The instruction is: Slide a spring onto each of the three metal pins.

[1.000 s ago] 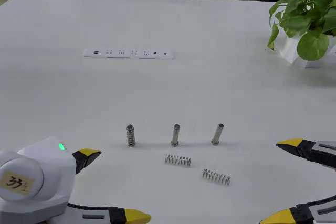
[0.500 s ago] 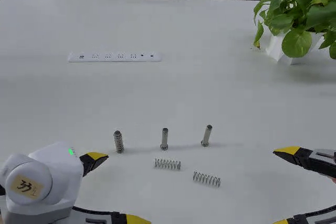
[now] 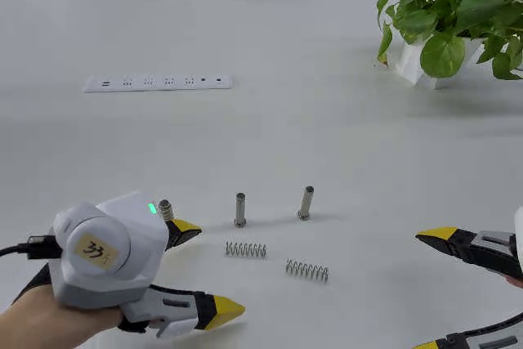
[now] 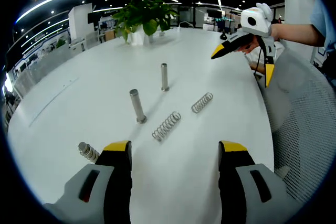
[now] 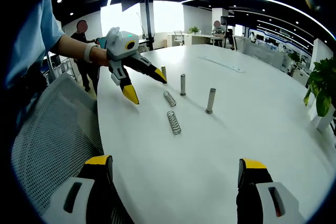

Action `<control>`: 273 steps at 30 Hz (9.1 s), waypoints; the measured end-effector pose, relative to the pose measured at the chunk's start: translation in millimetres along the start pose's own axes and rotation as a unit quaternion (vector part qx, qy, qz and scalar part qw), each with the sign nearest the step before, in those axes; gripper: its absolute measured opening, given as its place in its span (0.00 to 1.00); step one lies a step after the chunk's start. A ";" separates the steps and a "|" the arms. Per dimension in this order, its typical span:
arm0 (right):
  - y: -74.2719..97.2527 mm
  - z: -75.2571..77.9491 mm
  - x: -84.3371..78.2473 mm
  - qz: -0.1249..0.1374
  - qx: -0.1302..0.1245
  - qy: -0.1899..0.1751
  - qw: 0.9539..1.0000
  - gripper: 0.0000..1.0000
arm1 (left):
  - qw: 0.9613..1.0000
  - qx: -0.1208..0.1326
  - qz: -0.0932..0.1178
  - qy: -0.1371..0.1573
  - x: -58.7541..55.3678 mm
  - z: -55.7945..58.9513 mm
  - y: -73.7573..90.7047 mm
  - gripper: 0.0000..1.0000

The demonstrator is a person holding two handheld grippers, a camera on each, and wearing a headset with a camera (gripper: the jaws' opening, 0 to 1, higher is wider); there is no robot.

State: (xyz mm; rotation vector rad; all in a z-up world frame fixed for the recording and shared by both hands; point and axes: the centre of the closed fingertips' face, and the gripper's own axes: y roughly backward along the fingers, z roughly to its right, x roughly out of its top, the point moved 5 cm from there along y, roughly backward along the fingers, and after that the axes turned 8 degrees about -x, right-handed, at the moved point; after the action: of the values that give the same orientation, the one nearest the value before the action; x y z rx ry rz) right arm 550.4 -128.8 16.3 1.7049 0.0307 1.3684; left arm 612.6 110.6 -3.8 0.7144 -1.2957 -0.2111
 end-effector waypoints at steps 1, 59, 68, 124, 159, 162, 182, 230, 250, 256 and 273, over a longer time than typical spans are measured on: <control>0.1 -0.2 -1.1 0.000 0.000 -0.001 1.000 0.99 | 1.000 0.000 -0.002 -0.001 0.2 -0.9 -1.9 0.63; 1.0 -13.5 -17.6 0.002 -0.003 -0.038 0.999 0.98 | 0.978 -0.054 -0.190 -0.067 14.8 -15.9 -30.5 0.08; -0.1 -17.2 -15.4 0.006 -0.002 -0.039 0.999 0.97 | 0.978 -0.048 -0.193 -0.058 14.8 -15.8 -29.8 0.07; -36.0 -53.3 70.3 0.035 0.129 0.031 0.991 0.73 | 0.996 -0.069 0.057 0.012 17.5 64.6 25.6 0.07; -42.6 -81.1 91.4 0.030 0.211 0.072 0.974 0.10 | 0.991 -0.107 0.082 -0.015 14.8 80.6 32.4 0.07; -42.3 -81.2 89.8 0.028 0.213 0.073 0.974 0.06 | 0.991 -0.109 0.083 -0.015 15.2 81.1 31.5 0.07; -37.1 -87.8 104.2 0.039 0.203 0.111 0.972 0.06 | 0.991 -0.112 0.069 -0.013 14.1 81.0 27.3 0.07; -33.9 -89.3 110.2 0.034 0.203 0.139 0.969 0.06 | 0.990 -0.121 0.077 -0.015 18.2 85.1 20.9 0.06; -35.9 -91.9 110.5 0.031 0.204 0.147 0.967 0.06 | 0.990 -0.119 0.072 -0.017 15.5 86.9 19.0 0.06; -35.4 -92.2 111.5 0.030 0.204 0.154 0.966 0.07 | 0.990 -0.119 0.074 -0.017 15.6 86.5 20.0 0.06; -38.2 -92.4 115.8 -0.041 0.231 0.265 0.935 0.17 | 0.989 -0.129 0.063 -0.032 20.8 87.8 13.9 0.06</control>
State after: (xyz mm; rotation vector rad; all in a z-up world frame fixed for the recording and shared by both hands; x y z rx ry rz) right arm 541.2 12.0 75.5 1.6169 0.7751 1.8184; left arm 533.9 78.4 29.4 0.4074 -1.3410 -0.2953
